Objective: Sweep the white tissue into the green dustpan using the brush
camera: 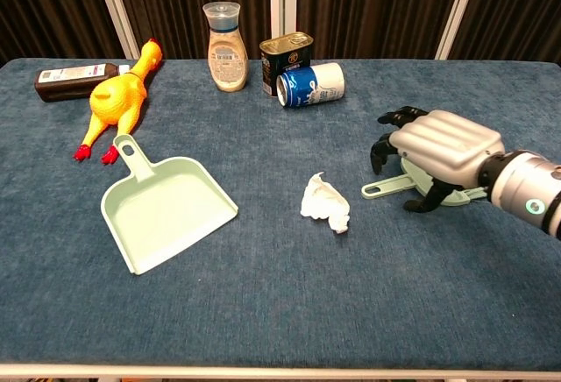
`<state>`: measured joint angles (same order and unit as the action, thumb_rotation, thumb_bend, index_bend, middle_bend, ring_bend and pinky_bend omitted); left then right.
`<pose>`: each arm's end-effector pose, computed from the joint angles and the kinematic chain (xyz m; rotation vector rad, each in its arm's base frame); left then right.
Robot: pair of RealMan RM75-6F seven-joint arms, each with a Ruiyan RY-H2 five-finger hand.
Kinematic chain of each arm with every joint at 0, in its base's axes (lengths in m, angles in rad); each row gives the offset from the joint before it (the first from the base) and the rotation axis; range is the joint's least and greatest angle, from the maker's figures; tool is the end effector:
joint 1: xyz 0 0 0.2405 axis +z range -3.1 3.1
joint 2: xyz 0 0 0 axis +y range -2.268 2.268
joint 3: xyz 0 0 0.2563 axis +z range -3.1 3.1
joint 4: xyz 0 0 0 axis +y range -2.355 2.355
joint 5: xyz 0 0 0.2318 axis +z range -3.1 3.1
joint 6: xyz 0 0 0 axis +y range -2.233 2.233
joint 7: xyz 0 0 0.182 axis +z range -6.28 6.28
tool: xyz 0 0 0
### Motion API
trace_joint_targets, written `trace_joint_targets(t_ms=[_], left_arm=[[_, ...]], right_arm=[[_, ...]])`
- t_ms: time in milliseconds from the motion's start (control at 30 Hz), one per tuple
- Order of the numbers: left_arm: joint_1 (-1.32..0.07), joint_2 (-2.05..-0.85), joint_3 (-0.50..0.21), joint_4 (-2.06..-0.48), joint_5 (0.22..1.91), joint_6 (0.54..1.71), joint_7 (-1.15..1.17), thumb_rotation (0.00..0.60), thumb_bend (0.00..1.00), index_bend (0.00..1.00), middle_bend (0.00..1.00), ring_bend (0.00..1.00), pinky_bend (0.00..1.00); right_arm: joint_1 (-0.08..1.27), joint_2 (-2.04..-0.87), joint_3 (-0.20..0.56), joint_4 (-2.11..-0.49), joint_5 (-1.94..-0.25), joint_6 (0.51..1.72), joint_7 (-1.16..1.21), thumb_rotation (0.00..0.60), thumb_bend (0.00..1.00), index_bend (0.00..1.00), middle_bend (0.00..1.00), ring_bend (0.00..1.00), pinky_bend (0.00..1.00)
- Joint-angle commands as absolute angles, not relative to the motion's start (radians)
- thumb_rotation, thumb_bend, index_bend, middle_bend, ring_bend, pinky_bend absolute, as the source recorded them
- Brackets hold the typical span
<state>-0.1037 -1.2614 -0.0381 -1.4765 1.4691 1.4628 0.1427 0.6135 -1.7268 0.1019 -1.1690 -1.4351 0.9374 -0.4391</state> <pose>-0.3361 0.2253 0.1013 -1.4280 -0.8279 -0.7802 -0.1913 -0.3494 -0.1076 2.0525 -0.5924 0.7219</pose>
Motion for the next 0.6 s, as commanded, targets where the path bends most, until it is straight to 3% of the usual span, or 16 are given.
trace_joint_targets(t_ms=[33,200,600], left_arm=[[-0.103,-1.264,-0.039,-1.468,1.469,1.465,0.134,0.6,0.11,0.27,0.31,0.25,0.16],[-0.102,-1.267,-0.039,-1.455,1.47,1.467,0.12,0.6,0.11,0.27,0.31,0.25,0.16],[-0.106,-1.27,-0.04,-1.444,1.473,1.461,0.114,0.6,0.11,0.27,0.31,0.25,0.16]], right_arm=[[0.627,-1.745,0.105,-1.152,-1.424,0.931,-0.453,0.6,0.16,0.4,0.34,0.05,0.0],[0.638,-1.751,0.107,-1.145,-1.4,0.912,-0.462,0.6,0.25,0.43,0.37,0.07,0.0],[0.653,-1.759,0.096,-1.134,-1.376,0.901,-0.47,0.6,0.28,0.5,0.44,0.12,0.0]])
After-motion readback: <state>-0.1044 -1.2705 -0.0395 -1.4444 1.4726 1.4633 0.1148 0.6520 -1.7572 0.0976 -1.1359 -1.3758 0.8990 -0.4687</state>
